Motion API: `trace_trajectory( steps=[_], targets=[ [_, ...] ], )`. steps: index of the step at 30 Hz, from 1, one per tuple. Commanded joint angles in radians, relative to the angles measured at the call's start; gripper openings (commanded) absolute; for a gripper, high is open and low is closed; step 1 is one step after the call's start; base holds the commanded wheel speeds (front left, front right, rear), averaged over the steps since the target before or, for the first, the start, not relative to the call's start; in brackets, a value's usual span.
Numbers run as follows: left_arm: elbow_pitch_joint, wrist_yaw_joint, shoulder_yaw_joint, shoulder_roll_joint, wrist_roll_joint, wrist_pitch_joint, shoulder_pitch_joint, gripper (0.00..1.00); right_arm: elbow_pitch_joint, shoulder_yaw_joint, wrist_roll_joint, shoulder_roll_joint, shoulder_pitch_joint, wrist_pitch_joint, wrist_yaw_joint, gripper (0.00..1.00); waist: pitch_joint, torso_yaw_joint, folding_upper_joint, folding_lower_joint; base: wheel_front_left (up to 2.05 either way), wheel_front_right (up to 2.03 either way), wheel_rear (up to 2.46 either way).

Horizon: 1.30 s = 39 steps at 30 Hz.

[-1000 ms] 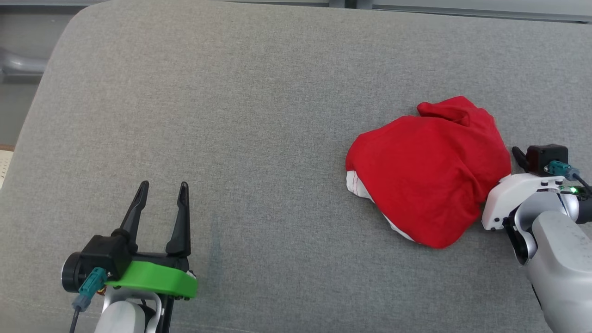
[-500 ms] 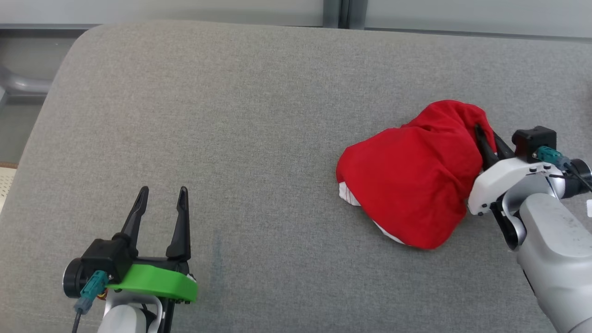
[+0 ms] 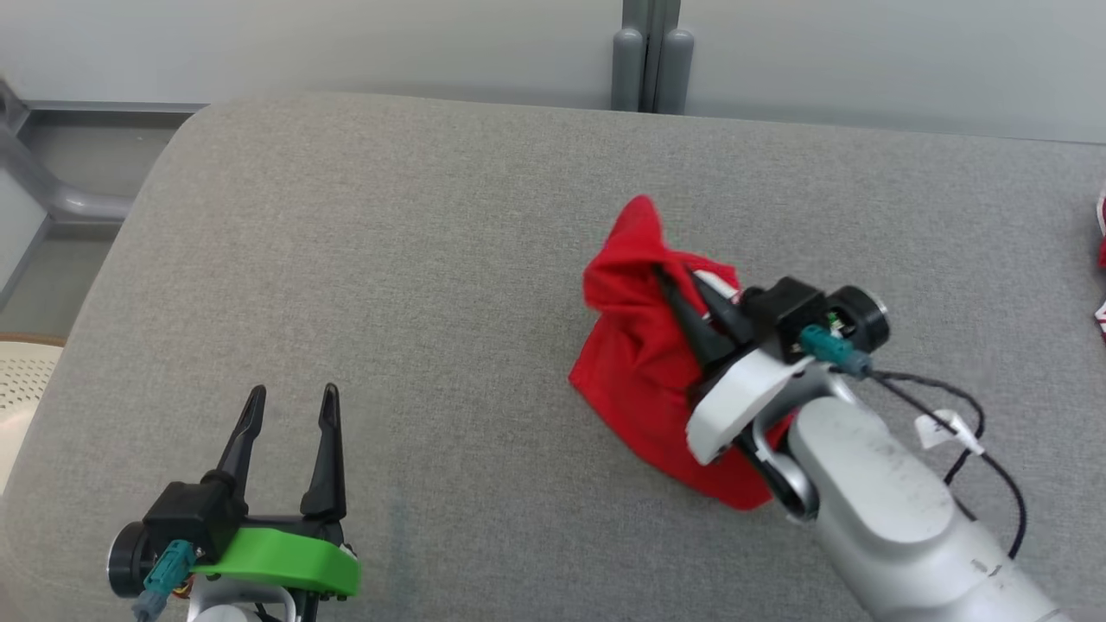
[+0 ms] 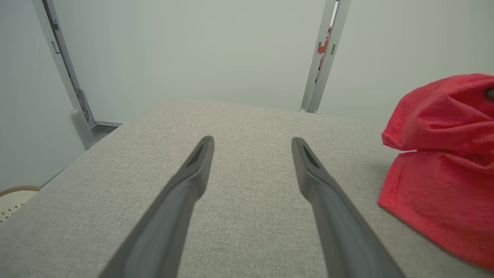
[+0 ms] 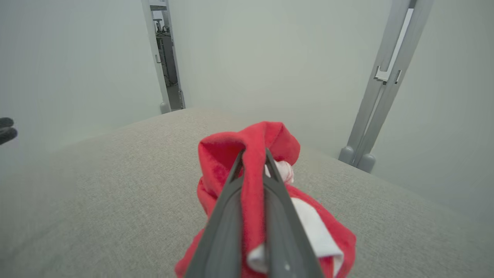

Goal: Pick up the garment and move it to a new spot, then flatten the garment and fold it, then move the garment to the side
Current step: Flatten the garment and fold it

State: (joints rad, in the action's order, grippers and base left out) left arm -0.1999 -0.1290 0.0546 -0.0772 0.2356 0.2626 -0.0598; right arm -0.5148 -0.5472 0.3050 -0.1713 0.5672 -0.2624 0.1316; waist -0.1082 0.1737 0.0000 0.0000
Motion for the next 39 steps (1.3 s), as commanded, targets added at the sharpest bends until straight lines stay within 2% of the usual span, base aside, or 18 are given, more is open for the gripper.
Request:
trace_trajectory(
  steps=[1,8,9,10,13,16,18,25,29,39],
  targets=[
    [0.004,-0.003,-0.005,0.001,-0.007,0.002,0.010,1.00,0.006,-0.029,0.003,0.016,-0.025,0.005,-0.002,0.00,0.005,0.008,0.0000,0.0000,0.00,0.00,0.00],
    [0.005,-0.003,-0.002,0.005,-0.009,0.002,0.008,1.00,-0.024,-0.181,0.022,0.091,-0.081,0.007,-0.002,0.00,0.002,0.031,0.0000,0.0000,0.00,0.00,0.00],
    [0.005,-0.003,-0.002,0.006,-0.009,0.002,0.009,1.00,-0.030,-0.203,0.025,0.098,-0.087,0.005,-0.002,0.48,0.002,0.034,0.0000,0.0000,0.00,0.00,0.00],
    [0.004,-0.003,-0.002,0.007,-0.009,0.002,0.009,1.00,-0.035,-0.221,0.027,0.102,-0.093,0.004,-0.002,1.00,0.002,0.036,0.0000,0.0000,0.00,0.00,0.00],
    [0.002,-0.003,-0.005,0.009,-0.009,0.002,0.010,1.00,-0.036,-0.251,0.042,0.112,-0.099,0.000,-0.002,1.00,0.002,0.040,0.0000,0.0000,0.00,0.00,0.00],
    [0.001,-0.003,-0.013,0.011,-0.011,0.002,0.014,1.00,-0.015,-0.222,0.042,0.114,-0.085,-0.004,-0.002,1.00,0.006,0.034,0.0000,0.0000,0.00,0.00,0.00],
    [0.002,-0.003,-0.017,0.012,-0.014,0.002,0.022,1.00,0.013,-0.182,0.030,0.104,-0.078,-0.002,-0.002,1.00,0.013,0.028,0.0000,0.0000,0.00,0.00,0.00],
    [0.006,-0.003,-0.026,0.014,-0.020,0.002,0.037,1.00,0.088,0.026,-0.007,0.004,-0.122,-0.002,-0.002,1.00,0.037,0.008,0.0000,0.0000,0.00,0.00,0.00],
    [0.008,-0.003,-0.024,0.017,-0.022,0.002,0.039,1.00,0.093,0.094,0.001,-0.033,-0.157,0.008,-0.002,1.00,0.044,0.005,0.0000,0.0000,0.00,0.00,0.00],
    [0.009,-0.003,-0.013,0.019,-0.019,0.002,0.030,1.00,0.075,0.059,0.070,-0.005,-0.214,0.095,-0.002,1.00,0.034,0.022,0.0000,0.0000,0.00,0.00,0.00]
  ],
)
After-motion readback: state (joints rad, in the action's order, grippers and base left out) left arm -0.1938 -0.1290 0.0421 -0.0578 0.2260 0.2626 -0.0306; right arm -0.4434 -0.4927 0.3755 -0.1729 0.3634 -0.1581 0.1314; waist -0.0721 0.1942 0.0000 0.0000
